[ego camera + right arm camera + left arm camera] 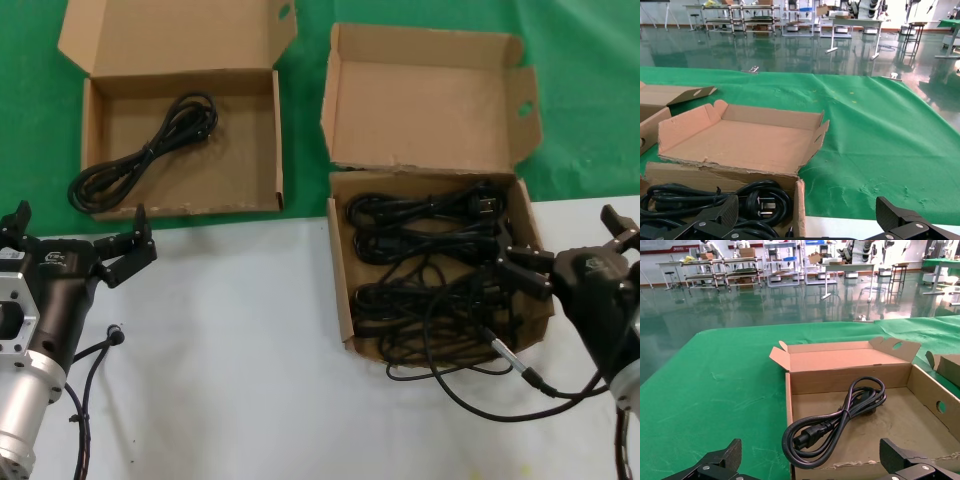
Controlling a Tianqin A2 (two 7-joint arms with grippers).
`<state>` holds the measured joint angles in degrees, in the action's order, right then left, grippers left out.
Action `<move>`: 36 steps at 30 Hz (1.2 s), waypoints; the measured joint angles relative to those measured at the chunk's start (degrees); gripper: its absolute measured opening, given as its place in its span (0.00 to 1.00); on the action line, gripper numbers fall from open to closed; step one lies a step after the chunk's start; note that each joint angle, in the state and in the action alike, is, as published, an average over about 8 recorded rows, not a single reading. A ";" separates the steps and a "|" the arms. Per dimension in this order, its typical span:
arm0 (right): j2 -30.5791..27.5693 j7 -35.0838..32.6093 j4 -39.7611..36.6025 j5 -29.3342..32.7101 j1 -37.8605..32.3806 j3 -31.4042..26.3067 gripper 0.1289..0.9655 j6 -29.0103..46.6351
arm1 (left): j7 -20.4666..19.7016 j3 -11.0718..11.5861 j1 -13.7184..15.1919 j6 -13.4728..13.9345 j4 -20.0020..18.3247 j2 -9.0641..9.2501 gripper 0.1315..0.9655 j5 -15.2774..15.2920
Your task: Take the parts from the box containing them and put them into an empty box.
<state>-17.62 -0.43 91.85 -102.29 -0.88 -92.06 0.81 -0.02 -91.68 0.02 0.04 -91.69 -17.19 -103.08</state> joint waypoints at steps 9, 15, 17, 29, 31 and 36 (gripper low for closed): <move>0.00 0.00 0.00 0.00 0.00 0.00 1.00 0.00 | 0.00 0.00 0.00 0.00 0.00 0.00 1.00 0.00; 0.00 0.00 0.00 0.00 0.00 0.00 1.00 0.00 | 0.00 0.00 0.00 0.00 0.00 0.00 1.00 0.00; 0.00 0.00 0.00 0.00 0.00 0.00 1.00 0.00 | 0.00 0.00 0.00 0.00 0.00 0.00 1.00 0.00; 0.00 0.00 0.00 0.00 0.00 0.00 1.00 0.00 | 0.00 0.00 0.00 0.00 0.00 0.00 1.00 0.00; 0.00 0.00 0.00 0.00 0.00 0.00 1.00 0.00 | 0.00 0.00 0.00 0.00 0.00 0.00 1.00 0.00; 0.00 0.00 0.00 0.00 0.00 0.00 1.00 0.00 | 0.00 0.00 0.00 0.00 0.00 0.00 1.00 0.00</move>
<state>-17.62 -0.43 91.85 -102.29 -0.88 -92.06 0.81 -0.02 -91.68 0.02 0.04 -91.69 -17.19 -103.08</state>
